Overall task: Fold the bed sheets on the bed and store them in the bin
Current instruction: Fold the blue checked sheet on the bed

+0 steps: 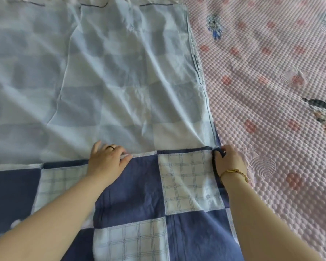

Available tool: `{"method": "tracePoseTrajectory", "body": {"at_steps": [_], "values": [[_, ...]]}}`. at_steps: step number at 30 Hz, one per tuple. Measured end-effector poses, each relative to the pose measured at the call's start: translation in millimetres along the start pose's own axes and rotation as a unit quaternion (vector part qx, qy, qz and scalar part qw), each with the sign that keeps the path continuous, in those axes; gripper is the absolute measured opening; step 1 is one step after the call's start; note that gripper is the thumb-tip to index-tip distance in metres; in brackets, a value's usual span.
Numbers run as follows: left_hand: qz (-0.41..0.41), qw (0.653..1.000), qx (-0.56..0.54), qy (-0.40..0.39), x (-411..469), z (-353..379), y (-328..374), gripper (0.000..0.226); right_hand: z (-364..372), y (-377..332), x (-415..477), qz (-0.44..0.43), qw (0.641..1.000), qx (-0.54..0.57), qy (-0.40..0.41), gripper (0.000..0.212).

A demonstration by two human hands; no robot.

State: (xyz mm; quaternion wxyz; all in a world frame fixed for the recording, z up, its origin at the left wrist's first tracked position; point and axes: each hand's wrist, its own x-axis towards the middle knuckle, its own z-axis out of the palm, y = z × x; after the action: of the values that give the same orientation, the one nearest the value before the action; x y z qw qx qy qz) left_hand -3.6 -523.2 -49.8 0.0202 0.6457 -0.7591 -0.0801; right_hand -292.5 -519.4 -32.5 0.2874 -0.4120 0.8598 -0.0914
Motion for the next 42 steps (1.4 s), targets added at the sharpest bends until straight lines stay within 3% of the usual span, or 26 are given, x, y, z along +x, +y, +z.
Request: {"method": "tracePoseTrajectory", "body": {"at_steps": [5,7,9,12,15,17,19,21,23,25,26,28,30,32,34,35,37,39,41,42], "values": [[-0.128,0.980,0.062,-0.138,-1.0,-25.0,-34.5,0.054,-13.1,-3.3,6.9,-0.022,0.996,0.020,0.088,0.020],[-0.170,0.981,0.049,-0.081,-3.6,-19.5,-40.5,0.047,-0.6,-5.7,-7.9,-0.047,0.992,-0.018,0.114,0.040],[-0.135,0.991,0.020,-0.005,-8.9,-4.7,-42.3,0.037,25.6,-6.8,-45.1,-0.177,0.964,-0.076,0.181,0.052],[-0.079,0.993,0.031,0.088,-19.2,5.1,-34.4,0.038,89.1,11.4,-112.8,-0.366,0.908,-0.171,0.107,0.056],[-0.003,0.992,-0.022,0.125,-39.6,8.2,-18.5,0.043,124.2,41.1,-147.7,-0.405,0.889,-0.210,0.025,0.066],[0.056,0.996,-0.025,0.056,-70.9,18.1,-9.9,0.054,118.5,62.4,-143.0,-0.383,0.898,-0.214,0.032,0.071],[0.087,0.995,0.020,-0.047,-105.9,32.6,-9.5,0.061,98.1,82.8,-131.9,-0.299,0.929,-0.214,0.033,0.065],[0.057,0.989,0.047,-0.125,-123.6,38.2,-9.9,0.066,69.9,105.7,-126.5,-0.194,0.952,-0.232,0.052,0.068],[0.011,0.990,0.048,-0.129,-121.6,33.0,-2.7,0.073,40.3,124.0,-119.9,-0.092,0.967,-0.236,0.019,0.068],[-0.072,0.981,-0.085,-0.156,-127.9,19.0,12.5,0.062,14.5,143.4,-137.3,0.001,0.988,-0.146,-0.057,0.064],[-0.149,0.957,-0.197,-0.153,-133.1,9.1,20.4,0.050,8.4,148.8,-149.1,0.034,0.996,-0.068,-0.050,0.068],[-0.277,0.874,-0.384,-0.108,-157.5,-10.5,30.1,0.018,-1.5,147.6,-180.8,0.065,0.990,0.093,0.089,0.079],[-0.397,0.779,-0.473,-0.104,-188.8,-18.1,30.0,0.033,-3.1,137.4,-216.3,0.133,0.945,0.233,0.185,0.059],[-0.482,0.718,-0.480,-0.146,-227.8,-21.8,26.9,0.041,6.2,127.8,-245.9,0.232,0.908,0.344,0.065,0.038],[-0.542,0.661,-0.478,-0.199,-263.5,-21.8,21.9,0.049,25.3,117.2,-264.9,0.305,0.813,0.479,-0.127,0.034],[-0.562,0.625,-0.495,-0.220,-277.3,-21.2,19.8,0.053,33.2,114.1,-268.3,0.331,0.764,0.528,-0.167,0.036],[-0.592,0.534,-0.567,-0.206,-292.5,-18.2,15.9,0.056,41.2,107.9,-263.3,0.358,0.712,0.585,-0.151,0.046],[-0.609,0.437,-0.653,-0.110,-291.4,-19.1,9.4,0.054,35.1,103.3,-250.4,0.363,0.684,0.624,-0.100,0.057],[-0.604,0.366,-0.708,0.012,-280.1,-29.7,3.4,0.041,24.3,103.5,-233.7,0.333,0.712,0.613,-0.080,0.043],[-0.591,0.350,-0.725,0.052,-274.3,-34.5,-0.8,0.028,20.4,104.7,-226.5,0.319,0.737,0.592,-0.071,0.031]]}}
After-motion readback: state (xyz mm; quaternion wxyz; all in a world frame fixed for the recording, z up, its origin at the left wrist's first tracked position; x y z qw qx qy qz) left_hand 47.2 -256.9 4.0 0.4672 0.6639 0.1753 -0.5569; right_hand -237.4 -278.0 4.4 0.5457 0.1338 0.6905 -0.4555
